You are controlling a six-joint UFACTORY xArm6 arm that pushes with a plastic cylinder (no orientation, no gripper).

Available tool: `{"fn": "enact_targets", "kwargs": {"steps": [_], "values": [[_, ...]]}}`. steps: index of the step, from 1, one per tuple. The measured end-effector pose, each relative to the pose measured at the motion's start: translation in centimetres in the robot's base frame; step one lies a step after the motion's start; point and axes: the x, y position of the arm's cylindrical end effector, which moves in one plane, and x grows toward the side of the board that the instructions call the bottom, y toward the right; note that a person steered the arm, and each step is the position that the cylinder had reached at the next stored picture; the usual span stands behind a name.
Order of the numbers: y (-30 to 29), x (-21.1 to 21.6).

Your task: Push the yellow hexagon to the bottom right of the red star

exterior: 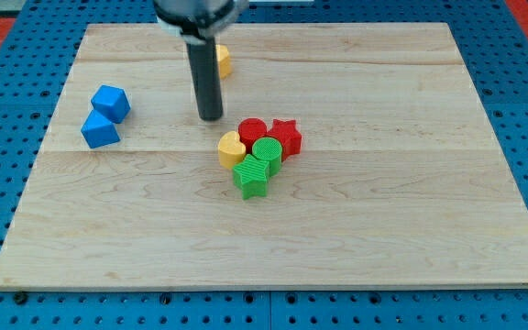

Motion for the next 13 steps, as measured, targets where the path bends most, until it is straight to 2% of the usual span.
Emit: {"fn": "enact_targets", "kwargs": {"steps": [1, 2, 3, 4, 5, 6, 7, 8, 9, 10, 11, 12, 13], "values": [[-0.3, -4.1], [-5.2, -8.2], [2.4, -11.3], [15.0, -9.1], [17.6, -9.0], [9.7, -13.4], [-1.2, -12.3], [5.2, -6.5], [16.1, -3.1], [18.9, -2.0], [23.0, -4.9], [25.6, -0.5], [23.1, -0.5]]}}
